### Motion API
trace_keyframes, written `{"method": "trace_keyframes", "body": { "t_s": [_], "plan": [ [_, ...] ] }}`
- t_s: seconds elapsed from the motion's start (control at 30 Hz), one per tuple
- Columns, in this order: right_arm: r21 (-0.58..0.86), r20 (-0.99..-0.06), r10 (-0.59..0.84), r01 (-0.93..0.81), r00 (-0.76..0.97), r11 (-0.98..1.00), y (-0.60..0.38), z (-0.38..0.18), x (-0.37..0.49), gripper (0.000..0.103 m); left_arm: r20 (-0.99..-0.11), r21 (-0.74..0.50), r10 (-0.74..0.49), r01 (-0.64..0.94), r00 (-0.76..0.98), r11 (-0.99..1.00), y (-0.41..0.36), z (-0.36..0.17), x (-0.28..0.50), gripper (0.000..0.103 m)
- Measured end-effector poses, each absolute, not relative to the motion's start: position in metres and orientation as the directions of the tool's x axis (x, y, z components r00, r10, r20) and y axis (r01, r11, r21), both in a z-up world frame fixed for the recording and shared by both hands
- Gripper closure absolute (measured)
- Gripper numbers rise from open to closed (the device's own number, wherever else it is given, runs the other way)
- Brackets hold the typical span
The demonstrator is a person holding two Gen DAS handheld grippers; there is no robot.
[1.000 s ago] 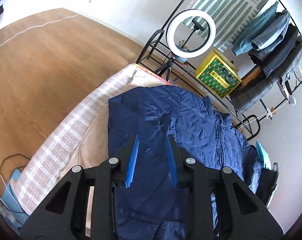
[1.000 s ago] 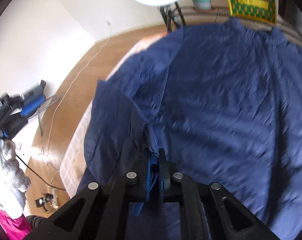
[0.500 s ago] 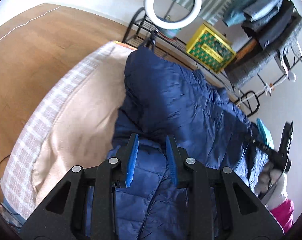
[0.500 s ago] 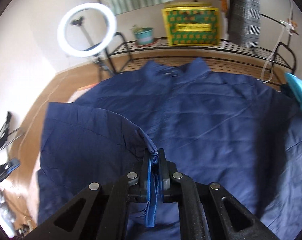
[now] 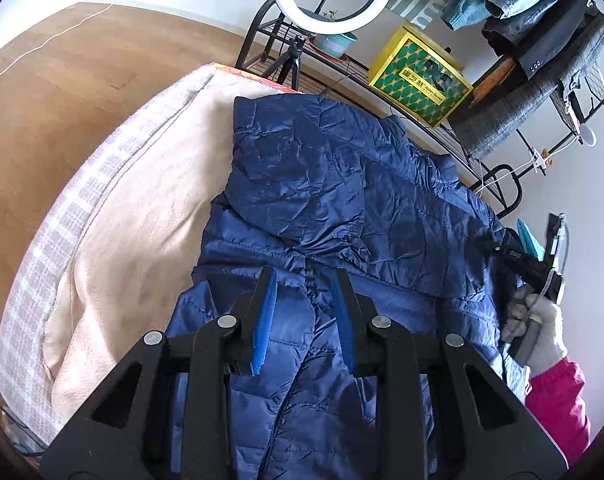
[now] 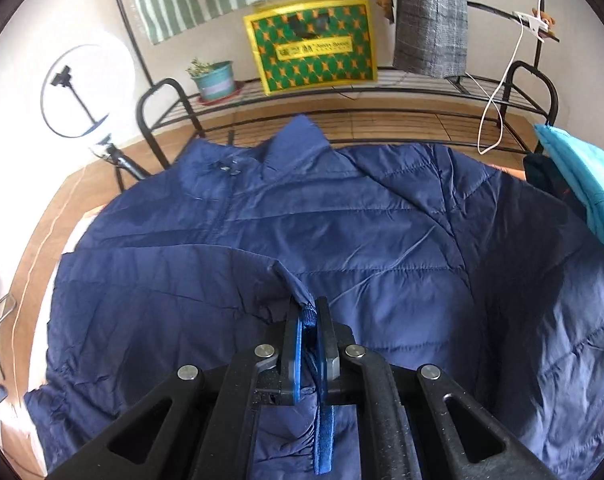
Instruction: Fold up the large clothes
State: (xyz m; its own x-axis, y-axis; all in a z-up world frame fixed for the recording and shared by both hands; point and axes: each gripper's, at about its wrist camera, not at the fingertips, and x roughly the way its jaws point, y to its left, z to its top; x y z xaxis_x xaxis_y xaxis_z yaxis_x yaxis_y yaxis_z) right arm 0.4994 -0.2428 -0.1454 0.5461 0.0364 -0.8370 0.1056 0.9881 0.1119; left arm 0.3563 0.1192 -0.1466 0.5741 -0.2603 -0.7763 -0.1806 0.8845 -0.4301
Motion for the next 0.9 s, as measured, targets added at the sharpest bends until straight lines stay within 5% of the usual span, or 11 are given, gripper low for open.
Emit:
{"method": "trace_keyframes", "body": {
  "t_s": [0.4,0.5,0.53,0.9],
  "plan": [
    [0.058,-0.868,-0.022,0.146,0.497,0.988,-0.245,-0.182,0.517,0.098,-0.775,-0.412,-0.254,-0.159,0.578,0.897,0.109,-0.143,0.358,0.075],
    [0.068,-0.867,-0.020,0.159,0.498,0.985,-0.246,-0.179,0.512,0.083,-0.772,-0.393,-0.246,-0.135,0.585,0.910,0.101,-0.140,0.359,0.075],
    [0.081,-0.863,-0.015,0.169,0.505,0.982,-0.248,-0.175,0.508,0.071,-0.769,-0.392,-0.248,-0.127,0.589,0.911,0.098,-0.139,0.359,0.075],
    [0.173,-0.760,0.049,0.129,0.648,0.976,-0.262,-0.092,0.403,0.065,-0.720,-0.353,-0.301,0.044,0.626,0.935,0.052,-0.114,0.348,0.075]
  ]
}}
